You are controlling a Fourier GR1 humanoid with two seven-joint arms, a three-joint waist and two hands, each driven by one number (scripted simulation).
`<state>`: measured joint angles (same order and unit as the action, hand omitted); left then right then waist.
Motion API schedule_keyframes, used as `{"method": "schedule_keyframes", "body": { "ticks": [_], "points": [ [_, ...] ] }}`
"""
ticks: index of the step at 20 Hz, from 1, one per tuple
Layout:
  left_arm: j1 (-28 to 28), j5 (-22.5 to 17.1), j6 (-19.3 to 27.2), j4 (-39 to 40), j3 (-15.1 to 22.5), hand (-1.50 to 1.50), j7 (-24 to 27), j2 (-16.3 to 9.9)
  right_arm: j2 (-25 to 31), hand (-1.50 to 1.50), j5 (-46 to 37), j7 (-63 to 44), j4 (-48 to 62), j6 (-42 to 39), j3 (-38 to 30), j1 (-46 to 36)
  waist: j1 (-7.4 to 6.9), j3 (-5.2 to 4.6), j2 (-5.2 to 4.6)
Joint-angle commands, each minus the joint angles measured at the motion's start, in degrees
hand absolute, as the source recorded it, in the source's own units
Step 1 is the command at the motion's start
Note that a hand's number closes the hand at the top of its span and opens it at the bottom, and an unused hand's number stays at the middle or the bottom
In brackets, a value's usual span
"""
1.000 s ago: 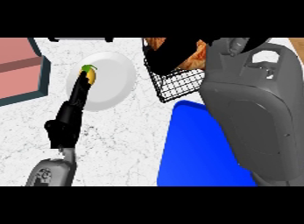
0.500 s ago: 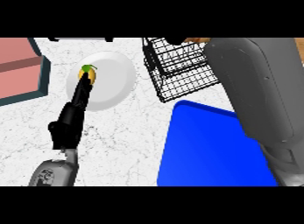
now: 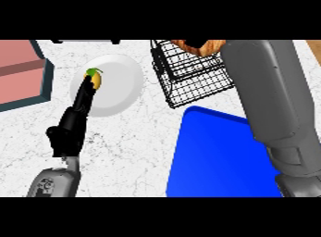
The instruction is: Pick the croissant from the tray and place it in the tiered basket
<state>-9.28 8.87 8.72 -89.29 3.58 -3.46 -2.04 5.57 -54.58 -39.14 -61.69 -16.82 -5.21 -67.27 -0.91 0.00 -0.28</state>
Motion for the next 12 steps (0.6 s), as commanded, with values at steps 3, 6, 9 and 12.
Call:
{"method": "schedule_keyframes", "body": {
  "ticks": [3, 6, 9, 12],
  "points": [
    [4.28, 0.62, 0.04, -0.02, 1.21, 0.0, 3.01, 0.59, 0.86, -1.5, 6.31, 4.09, -0.23, 5.06, -7.08, 1.92, 0.41, 0.01, 0.26],
    [1.83, 1.17, 0.89, 1.93, 1.6, 0.0, 3.04, 1.77, -0.5, -1.5, 6.89, 1.64, -1.15, 12.41, -10.54, 0.44, 0.44, 0.0, 0.11],
    [3.62, 0.32, -0.25, -0.31, 0.81, 0.0, 2.45, 0.36, 1.02, -1.5, 6.68, -2.25, -4.98, 14.44, -12.27, 1.26, 0.72, 0.0, 0.44],
    [2.21, -0.06, -0.4, -0.32, -0.89, 0.0, 2.6, -0.9, 5.4, -1.5, 9.75, -3.84, -8.75, 11.07, -15.67, 3.3, 1.24, 0.0, 0.52]
  ]
}}
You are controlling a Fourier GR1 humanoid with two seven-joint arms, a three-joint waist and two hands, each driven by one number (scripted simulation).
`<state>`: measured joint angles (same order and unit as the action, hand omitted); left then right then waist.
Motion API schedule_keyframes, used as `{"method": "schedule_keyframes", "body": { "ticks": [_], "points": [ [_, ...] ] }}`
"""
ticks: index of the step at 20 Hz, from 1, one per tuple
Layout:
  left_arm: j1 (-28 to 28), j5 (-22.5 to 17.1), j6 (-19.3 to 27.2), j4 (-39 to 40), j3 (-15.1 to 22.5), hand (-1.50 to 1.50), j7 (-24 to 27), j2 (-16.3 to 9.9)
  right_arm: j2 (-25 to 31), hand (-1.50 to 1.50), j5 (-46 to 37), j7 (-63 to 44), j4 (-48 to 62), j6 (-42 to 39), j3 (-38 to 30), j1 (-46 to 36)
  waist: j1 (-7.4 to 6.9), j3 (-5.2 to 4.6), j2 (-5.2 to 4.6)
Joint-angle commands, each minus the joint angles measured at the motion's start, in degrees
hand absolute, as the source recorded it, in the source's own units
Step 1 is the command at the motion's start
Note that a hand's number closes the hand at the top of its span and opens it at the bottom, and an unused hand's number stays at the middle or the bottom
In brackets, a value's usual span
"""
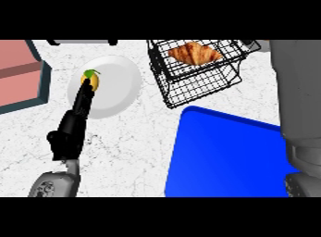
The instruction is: Pick the croissant from the tray and place it in the tiered basket
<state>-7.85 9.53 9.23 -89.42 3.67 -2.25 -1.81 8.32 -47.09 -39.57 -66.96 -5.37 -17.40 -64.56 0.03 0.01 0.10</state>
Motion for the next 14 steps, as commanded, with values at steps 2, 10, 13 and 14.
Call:
{"method": "schedule_keyframes", "body": {
  "ticks": [2, 10, 13, 14],
  "points": [
    [-0.28, -0.11, 0.77, 1.12, -0.72, 0.0, 0.5, 0.52, 3.64, -1.5, 4.35, -1.52, -6.02, 1.58, -6.44, 5.75, 0.73, 0.01, 0.08],
    [0.72, -0.51, 0.4, -2.37, -1.44, 0.0, -3.01, -0.62, 13.37, -1.5, 21.53, 2.8, -21.02, -12.56, -20.38, 22.42, 2.06, 0.09, 0.45],
    [1.98, 0.75, 1.56, -1.52, 0.3, 0.0, 0.18, 1.15, 17.27, -1.5, 29.35, 4.96, -20.4, -17.81, -26.88, 26.41, 1.45, 0.05, 0.22],
    [2.53, -1.61, -1.43, -3.03, -2.75, 0.0, -0.8, -2.77, 17.29, -1.5, 31.61, 7.39, -21.98, -20.41, -29.01, 31.39, 1.98, 0.08, 0.4]
  ]
}}
